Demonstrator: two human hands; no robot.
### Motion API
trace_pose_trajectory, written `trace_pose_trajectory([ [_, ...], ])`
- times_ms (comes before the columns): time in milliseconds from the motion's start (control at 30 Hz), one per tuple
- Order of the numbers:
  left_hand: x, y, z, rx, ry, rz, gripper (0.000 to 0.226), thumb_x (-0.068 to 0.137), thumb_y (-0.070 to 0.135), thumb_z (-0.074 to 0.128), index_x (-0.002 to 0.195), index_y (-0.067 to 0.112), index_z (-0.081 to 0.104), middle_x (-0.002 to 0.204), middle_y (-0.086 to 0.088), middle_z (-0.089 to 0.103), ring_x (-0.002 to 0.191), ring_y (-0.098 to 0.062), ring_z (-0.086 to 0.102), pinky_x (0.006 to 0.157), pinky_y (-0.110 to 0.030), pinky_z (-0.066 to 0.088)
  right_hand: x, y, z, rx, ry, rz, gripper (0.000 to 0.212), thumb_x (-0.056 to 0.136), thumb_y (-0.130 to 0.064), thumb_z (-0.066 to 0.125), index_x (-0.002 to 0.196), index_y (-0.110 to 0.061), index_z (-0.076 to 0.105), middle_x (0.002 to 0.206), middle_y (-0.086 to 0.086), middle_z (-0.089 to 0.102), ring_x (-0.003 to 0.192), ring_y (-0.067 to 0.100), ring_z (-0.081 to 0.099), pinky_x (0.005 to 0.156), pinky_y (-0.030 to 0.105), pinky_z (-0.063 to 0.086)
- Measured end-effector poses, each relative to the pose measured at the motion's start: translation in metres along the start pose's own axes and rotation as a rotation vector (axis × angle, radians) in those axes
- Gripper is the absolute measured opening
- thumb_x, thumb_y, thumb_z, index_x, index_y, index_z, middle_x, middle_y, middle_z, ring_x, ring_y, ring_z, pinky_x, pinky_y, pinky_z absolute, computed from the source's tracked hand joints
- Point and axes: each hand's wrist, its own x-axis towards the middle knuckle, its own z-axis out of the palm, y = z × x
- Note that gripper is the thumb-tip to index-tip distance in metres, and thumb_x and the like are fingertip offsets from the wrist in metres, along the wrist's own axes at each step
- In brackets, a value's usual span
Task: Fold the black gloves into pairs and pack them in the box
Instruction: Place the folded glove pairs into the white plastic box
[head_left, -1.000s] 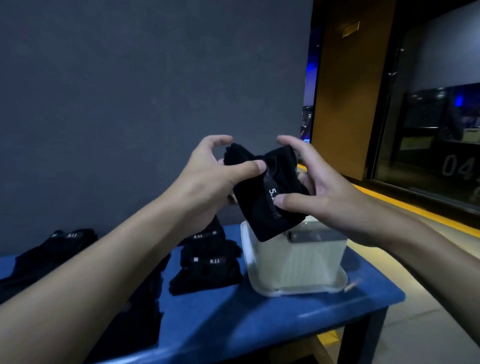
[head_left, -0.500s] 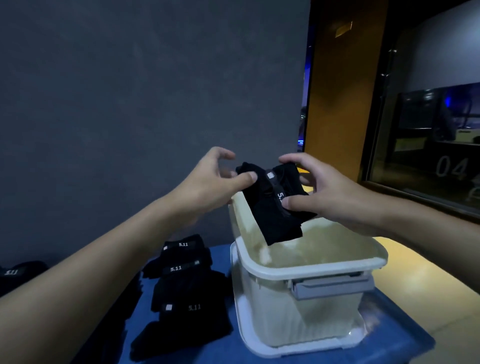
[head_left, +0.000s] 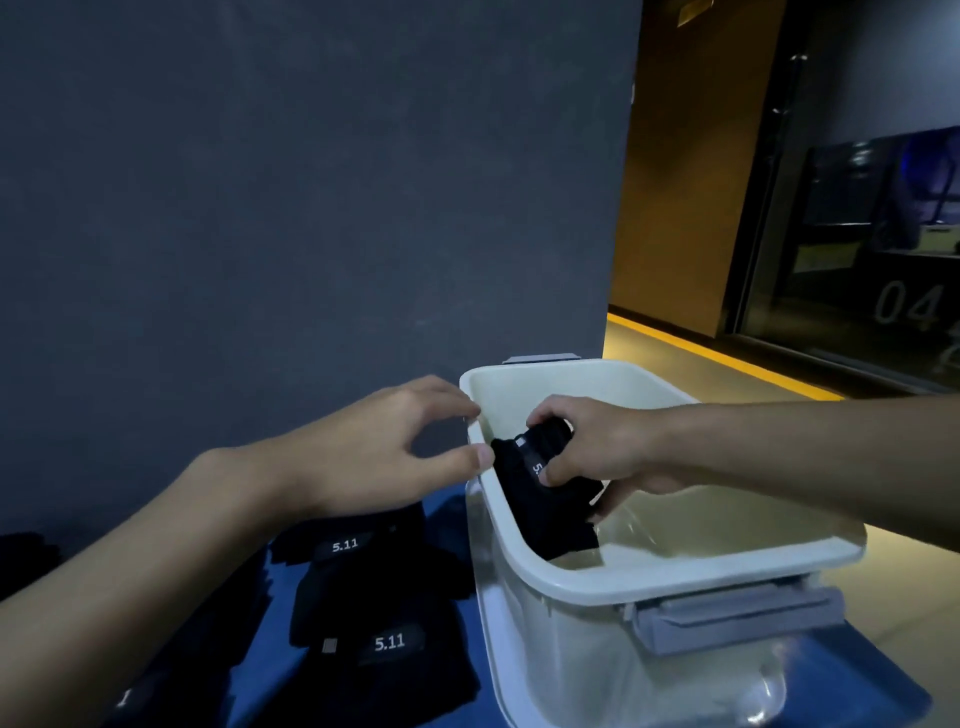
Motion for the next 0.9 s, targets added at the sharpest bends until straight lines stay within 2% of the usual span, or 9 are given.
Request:
trace_pose_trajectory([
  [100, -0.001, 0.000, -0.001, -0.014, -0.015, 0.014, 0.039, 0.091, 0.056, 0.052, 0.127, 0.043, 0.052, 0.134, 0.027, 0.044, 0.120, 0.020, 0.038, 0.091, 0.006, 0.024, 0.015, 0.007, 0.011, 0.054, -0.016, 0.065, 0.042, 0.089, 0.003, 0.061, 0.120, -0.022, 0.048, 0.119, 0.013, 0.052, 0.094, 0.031, 0.056, 0.072, 0.053, 0.058],
  [200, -0.001, -0.003, 0.000, -0.016, -0.030, 0.020, 0.033, 0.088, 0.062, 0.049, 0.119, 0.051, 0.047, 0.135, 0.030, 0.042, 0.123, 0.018, 0.037, 0.096, 0.002, 0.026, 0.024, 0.018, 0.019, 0.112, -0.042, 0.105, 0.038, 0.091, 0.004, 0.059, 0.118, -0.020, 0.047, 0.123, 0.016, 0.050, 0.096, 0.034, 0.056, 0.075, 0.054, 0.056],
  [300, -0.002, -0.005, 0.000, -0.022, -0.058, 0.024, 0.037, 0.082, 0.072, 0.046, 0.117, 0.062, 0.037, 0.134, 0.036, 0.038, 0.124, 0.020, 0.035, 0.099, -0.004, 0.028, 0.029, 0.028, 0.021, 0.046, -0.077, 0.087, 0.037, 0.092, 0.000, 0.060, 0.119, -0.020, 0.045, 0.121, 0.014, 0.051, 0.091, 0.030, 0.058, 0.071, 0.048, 0.059],
  [400, -0.001, -0.005, -0.002, -0.015, -0.072, 0.041, 0.046, 0.075, 0.081, 0.041, 0.116, 0.072, 0.023, 0.133, 0.039, 0.036, 0.125, 0.020, 0.035, 0.101, -0.008, 0.030, 0.030, 0.029, 0.015, -0.146, -0.145, 0.001, 0.058, 0.092, -0.016, 0.067, 0.137, -0.031, 0.035, 0.120, 0.007, 0.051, 0.094, 0.027, 0.061, 0.068, 0.035, 0.059],
  [500, -0.001, -0.005, -0.003, -0.010, -0.084, 0.048, 0.041, 0.071, 0.084, 0.038, 0.110, 0.084, 0.027, 0.133, 0.040, 0.035, 0.124, 0.022, 0.035, 0.100, -0.008, 0.031, 0.028, 0.024, 0.000, -0.364, -0.185, -0.096, 0.077, 0.086, -0.037, 0.073, 0.146, -0.044, 0.025, 0.129, -0.004, 0.040, 0.118, 0.022, 0.049, 0.095, 0.033, 0.049],
  [600, -0.001, -0.005, -0.002, 0.006, -0.079, 0.052, 0.048, 0.071, 0.084, 0.036, 0.116, 0.076, 0.023, 0.133, 0.039, 0.036, 0.125, 0.021, 0.035, 0.101, -0.009, 0.031, 0.026, 0.027, -0.015, -0.512, -0.239, -0.166, 0.080, 0.079, -0.046, 0.077, 0.145, -0.045, 0.031, 0.138, -0.011, 0.027, 0.130, 0.014, 0.035, 0.111, 0.034, 0.036],
  [700, -0.001, -0.006, -0.002, 0.011, -0.080, 0.044, 0.053, 0.071, 0.084, 0.037, 0.121, 0.067, 0.029, 0.134, 0.038, 0.036, 0.126, 0.021, 0.034, 0.103, -0.008, 0.030, 0.028, 0.032, -0.015, -0.628, -0.306, -0.158, 0.081, 0.078, -0.046, 0.078, 0.146, -0.040, 0.034, 0.138, -0.013, 0.027, 0.130, 0.013, 0.036, 0.109, 0.032, 0.036],
  [800, -0.001, -0.006, -0.002, 0.005, -0.077, 0.035, 0.058, 0.072, 0.084, 0.037, 0.124, 0.058, 0.038, 0.135, 0.038, 0.036, 0.126, 0.020, 0.035, 0.106, -0.014, 0.031, 0.038, 0.034, -0.007, -0.716, -0.284, -0.196, 0.084, 0.077, -0.045, 0.079, 0.147, -0.033, 0.034, 0.135, -0.008, 0.032, 0.127, 0.016, 0.041, 0.109, 0.035, 0.040],
  [900, -0.003, -0.005, -0.003, -0.015, -0.080, 0.022, 0.067, 0.072, 0.084, 0.038, 0.130, 0.051, 0.043, 0.136, 0.040, 0.034, 0.127, 0.019, 0.034, 0.106, -0.013, 0.031, 0.044, 0.034, -0.004, -0.727, -0.286, -0.222, 0.083, 0.075, -0.045, 0.079, 0.145, -0.032, 0.037, 0.130, -0.007, 0.035, 0.123, 0.018, 0.045, 0.106, 0.037, 0.043],
])
